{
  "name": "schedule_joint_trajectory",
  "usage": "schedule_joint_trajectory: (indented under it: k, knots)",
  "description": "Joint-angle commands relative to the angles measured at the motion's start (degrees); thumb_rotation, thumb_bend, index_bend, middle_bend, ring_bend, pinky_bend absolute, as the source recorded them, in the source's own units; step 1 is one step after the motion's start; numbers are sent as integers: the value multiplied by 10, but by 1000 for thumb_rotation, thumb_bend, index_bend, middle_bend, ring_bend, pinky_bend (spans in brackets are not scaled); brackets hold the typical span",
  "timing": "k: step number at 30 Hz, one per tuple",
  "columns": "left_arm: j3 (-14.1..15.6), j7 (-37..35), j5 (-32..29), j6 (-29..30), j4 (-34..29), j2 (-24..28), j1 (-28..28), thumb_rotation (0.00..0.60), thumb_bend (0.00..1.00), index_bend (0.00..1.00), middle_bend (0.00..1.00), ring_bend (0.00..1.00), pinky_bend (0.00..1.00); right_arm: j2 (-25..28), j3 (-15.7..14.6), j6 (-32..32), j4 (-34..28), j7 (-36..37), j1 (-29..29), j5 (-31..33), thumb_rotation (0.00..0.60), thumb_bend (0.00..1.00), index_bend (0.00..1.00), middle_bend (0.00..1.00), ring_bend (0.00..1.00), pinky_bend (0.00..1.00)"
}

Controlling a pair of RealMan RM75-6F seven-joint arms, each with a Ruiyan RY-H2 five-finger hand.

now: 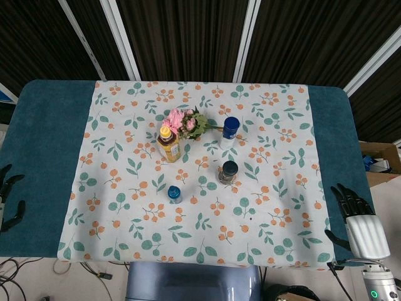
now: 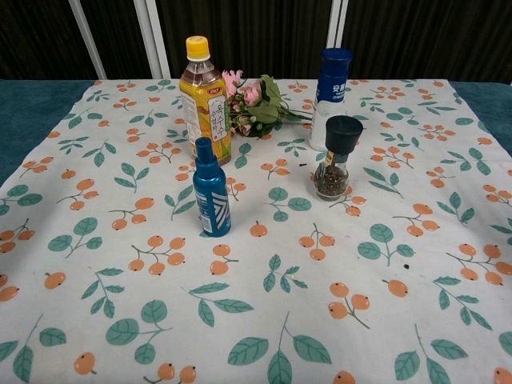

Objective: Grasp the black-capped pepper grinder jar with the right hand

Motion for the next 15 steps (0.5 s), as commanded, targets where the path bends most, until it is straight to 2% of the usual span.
schedule_joint_trajectory:
  k: [1,15]
  knots:
    - [0,1,0,0,1,-1,0,600,464,193,27,34,0,0,1,-3,-1,-1,1,3,600,180,11,81,129,237]
    - [-2,6,-8,-1,-3,-2,1,600,464,189,27,34,0,5,4,-5,-7,12,-3,11,600,177,11,81,129,238]
